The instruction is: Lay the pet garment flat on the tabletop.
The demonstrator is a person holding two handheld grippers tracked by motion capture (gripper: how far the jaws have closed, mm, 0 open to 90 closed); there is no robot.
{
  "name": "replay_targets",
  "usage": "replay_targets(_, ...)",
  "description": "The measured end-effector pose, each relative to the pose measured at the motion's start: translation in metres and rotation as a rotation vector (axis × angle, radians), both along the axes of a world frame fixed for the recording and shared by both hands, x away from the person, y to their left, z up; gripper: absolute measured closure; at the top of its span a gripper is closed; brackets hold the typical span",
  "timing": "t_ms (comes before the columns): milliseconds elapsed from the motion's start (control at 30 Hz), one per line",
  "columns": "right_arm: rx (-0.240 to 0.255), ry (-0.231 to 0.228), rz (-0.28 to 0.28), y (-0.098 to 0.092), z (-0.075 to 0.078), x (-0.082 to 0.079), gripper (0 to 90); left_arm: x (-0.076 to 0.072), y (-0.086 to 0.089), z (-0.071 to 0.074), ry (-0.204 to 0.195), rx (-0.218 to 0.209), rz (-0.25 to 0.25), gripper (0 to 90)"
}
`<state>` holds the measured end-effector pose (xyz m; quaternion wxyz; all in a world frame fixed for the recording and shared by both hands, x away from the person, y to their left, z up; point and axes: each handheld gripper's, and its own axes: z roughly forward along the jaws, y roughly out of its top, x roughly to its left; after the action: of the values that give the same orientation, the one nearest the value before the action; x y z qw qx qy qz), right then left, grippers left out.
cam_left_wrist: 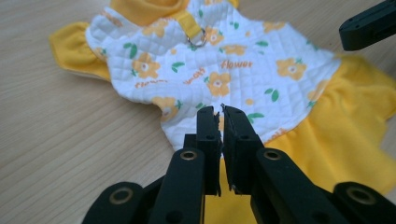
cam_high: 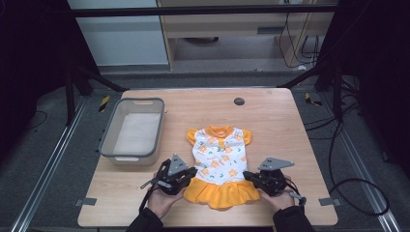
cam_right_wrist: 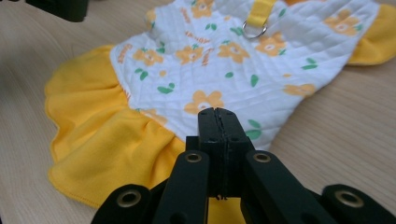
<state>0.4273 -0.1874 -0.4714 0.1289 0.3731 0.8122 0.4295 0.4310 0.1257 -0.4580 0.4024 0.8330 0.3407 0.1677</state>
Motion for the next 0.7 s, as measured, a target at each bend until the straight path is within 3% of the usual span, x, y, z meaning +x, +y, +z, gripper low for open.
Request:
replay_targets(233, -0.103, 0.047, 0.029, 0.013, -0.017, 0.003, 90.0, 0.005, -0.010, -0.030, 0.078, 0.098, -0.026, 85.9)
replay_targets(400, -0.120, 0.070, 0.039, 0.013, -0.023, 0.003, 90.0, -0.001, -0.013, -0.033, 0.095, 0.133, -0.048, 87.7)
replay_targets(700, -0.144, 0.093, 0.057, 0.013, -0.023, -0.001, 89.5, -0.009, -0.014, -0.032, 0.116, 0.138, -0.048, 88.2)
